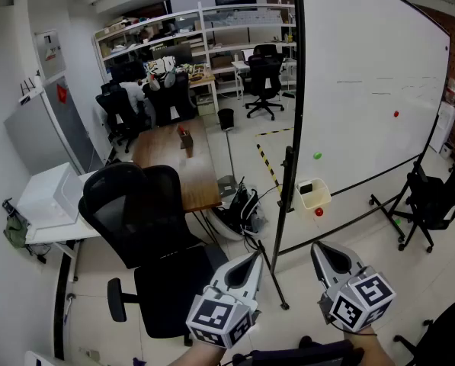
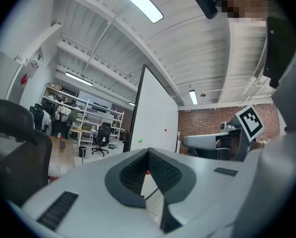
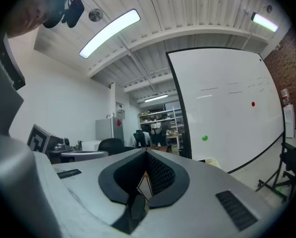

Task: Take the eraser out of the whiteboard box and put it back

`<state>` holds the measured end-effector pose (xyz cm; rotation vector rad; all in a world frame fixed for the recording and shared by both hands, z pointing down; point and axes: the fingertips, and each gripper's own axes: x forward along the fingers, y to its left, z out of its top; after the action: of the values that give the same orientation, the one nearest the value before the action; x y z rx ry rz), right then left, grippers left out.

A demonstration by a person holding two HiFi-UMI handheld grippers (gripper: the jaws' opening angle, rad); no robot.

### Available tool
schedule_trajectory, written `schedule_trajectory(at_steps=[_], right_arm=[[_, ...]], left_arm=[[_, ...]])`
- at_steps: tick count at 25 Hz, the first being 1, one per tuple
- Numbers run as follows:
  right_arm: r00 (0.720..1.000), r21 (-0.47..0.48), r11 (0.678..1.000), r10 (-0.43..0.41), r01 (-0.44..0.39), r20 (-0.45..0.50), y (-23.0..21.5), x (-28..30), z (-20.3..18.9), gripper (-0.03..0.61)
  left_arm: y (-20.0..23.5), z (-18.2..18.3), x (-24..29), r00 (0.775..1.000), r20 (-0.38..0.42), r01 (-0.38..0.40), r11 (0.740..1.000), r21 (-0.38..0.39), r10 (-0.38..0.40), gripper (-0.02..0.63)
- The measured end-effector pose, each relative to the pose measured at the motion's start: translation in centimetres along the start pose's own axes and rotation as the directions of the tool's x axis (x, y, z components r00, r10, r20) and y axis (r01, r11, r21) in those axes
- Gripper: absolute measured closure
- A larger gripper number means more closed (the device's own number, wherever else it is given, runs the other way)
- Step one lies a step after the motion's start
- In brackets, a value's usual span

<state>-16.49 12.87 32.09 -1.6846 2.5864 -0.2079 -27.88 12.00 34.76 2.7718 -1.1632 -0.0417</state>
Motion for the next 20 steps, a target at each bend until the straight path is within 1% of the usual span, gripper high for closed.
schedule_trajectory(at_steps=[4, 8, 14, 20], right_arm=[[0.999, -0.022, 0.999, 0.031, -0.031, 0.017, -2.4, 1.1, 1.0, 0.557], [0.998, -0.021, 0.997, 0.070, -0.070, -0.011, -6.9, 2.6, 1.0, 0.557], [0.990, -0.013, 0.990, 0.140, -0.140, -0.011, -15.4, 5.1, 2.2, 0.557], [0.973, 0.002, 0.974, 0.227, -0.227, -0.029, -25.3, 7.8, 3.0, 0.557]], left_arm=[[-0.2, 0.5, 3.1, 1.000, 0.007, -0.011, 1.000, 0.004, 0.011, 0.586], [-0.8, 0.2, 8.2, 0.998, 0.013, -0.057, 0.998, -0.006, 0.057, 0.586], [-2.0, 0.2, 16.6, 0.992, 0.012, -0.125, 0.992, -0.006, 0.125, 0.586], [-4.0, -0.6, 26.6, 0.978, 0.002, -0.208, 0.978, -0.015, 0.208, 0.586]])
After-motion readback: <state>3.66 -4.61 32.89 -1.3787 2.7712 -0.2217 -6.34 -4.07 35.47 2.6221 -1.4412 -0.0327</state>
